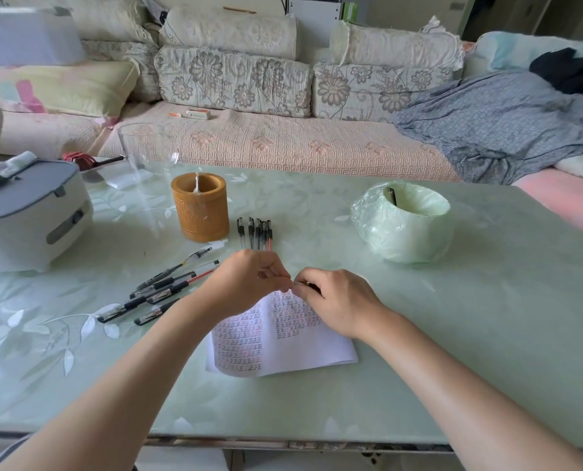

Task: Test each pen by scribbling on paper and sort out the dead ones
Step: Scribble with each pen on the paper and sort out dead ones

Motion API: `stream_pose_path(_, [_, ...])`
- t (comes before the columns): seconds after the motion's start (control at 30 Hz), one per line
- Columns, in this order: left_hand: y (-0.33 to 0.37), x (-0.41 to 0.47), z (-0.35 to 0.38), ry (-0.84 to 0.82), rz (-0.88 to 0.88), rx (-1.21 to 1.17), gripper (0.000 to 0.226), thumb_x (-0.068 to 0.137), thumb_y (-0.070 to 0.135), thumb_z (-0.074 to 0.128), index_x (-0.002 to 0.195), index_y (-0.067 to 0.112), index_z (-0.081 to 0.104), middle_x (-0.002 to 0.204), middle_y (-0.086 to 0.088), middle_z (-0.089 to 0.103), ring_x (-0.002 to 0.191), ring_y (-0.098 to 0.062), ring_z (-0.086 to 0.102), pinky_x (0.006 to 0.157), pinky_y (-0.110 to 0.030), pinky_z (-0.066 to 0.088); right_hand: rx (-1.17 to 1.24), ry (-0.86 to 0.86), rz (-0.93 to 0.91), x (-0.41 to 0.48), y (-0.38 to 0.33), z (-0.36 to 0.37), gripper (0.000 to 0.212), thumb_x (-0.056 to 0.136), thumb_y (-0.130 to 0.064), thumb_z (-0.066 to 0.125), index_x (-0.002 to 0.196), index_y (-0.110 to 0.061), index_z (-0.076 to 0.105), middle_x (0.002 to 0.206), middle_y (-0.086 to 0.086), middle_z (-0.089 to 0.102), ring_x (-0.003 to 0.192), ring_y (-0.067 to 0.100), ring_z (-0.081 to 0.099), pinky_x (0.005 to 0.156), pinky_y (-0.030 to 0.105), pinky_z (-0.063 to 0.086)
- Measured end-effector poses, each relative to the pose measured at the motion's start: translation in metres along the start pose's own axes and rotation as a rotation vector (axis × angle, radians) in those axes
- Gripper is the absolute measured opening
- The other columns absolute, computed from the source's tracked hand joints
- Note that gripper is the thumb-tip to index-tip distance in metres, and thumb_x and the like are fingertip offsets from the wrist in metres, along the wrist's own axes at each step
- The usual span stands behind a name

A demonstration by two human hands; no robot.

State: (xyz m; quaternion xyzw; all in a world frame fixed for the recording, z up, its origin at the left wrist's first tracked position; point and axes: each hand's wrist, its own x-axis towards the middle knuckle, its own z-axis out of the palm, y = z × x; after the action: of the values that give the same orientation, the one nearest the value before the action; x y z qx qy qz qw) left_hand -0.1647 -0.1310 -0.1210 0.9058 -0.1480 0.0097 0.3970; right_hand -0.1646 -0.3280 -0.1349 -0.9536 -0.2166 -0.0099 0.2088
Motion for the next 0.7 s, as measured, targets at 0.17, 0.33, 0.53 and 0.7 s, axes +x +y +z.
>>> stream_pose_path(0.17, [-0.012, -0.004, -0.001, -0.042, -0.005, 0.273, 0.007, 0.087, 0.034, 0.07, 0.089, 0.03, 0.064, 0.082, 0.019, 0.065, 0.072, 0.003, 0.06, 0.064, -0.02, 0.05, 0.182, -0.05, 0.054, -0.003, 0.006, 0.003, 0.034, 0.096, -0.026, 0.044, 0.13, -0.032, 0.044, 0.089, -0.003, 0.065, 0.088, 0.017, 0.057, 0.077, 0.032, 0.041])
stream_pose_path(0.33, [-0.013, -0.007, 0.0, -0.098, -0.008, 0.474, 0.009, 0.088, 0.037, 0.062, 0.097, 0.035, 0.064, 0.094, 0.019, 0.067, 0.071, 0.003, 0.055, 0.057, -0.018, 0.041, 0.515, 0.019, 0.127, -0.005, 0.008, 0.002, 0.027, 0.093, 0.0, 0.045, 0.093, -0.025, 0.056, 0.081, 0.005, 0.057, 0.053, 0.016, 0.057, 0.048, 0.028, 0.045])
stream_pose_path(0.53, [-0.014, -0.004, 0.007, -0.144, 0.018, 0.488, 0.01, 0.087, 0.031, 0.061, 0.095, 0.031, 0.067, 0.091, 0.014, 0.068, 0.081, -0.005, 0.062, 0.07, -0.022, 0.054, 1.068, -0.062, 0.179, -0.008, 0.01, 0.002, 0.054, 0.085, 0.022, 0.03, 0.115, -0.008, 0.064, 0.087, 0.007, 0.062, 0.071, 0.02, 0.064, 0.064, 0.028, 0.055])
stream_pose_path(0.7, [-0.016, 0.0, 0.015, -0.133, 0.027, 0.459, 0.025, 0.083, 0.044, 0.07, 0.094, 0.022, 0.066, 0.092, 0.008, 0.063, 0.084, -0.009, 0.06, 0.072, -0.023, 0.05, 0.973, -0.062, 0.132, -0.016, 0.011, 0.009, 0.006, 0.096, -0.006, 0.058, 0.1, -0.01, 0.06, 0.069, 0.001, 0.056, 0.058, 0.015, 0.056, 0.049, 0.024, 0.041])
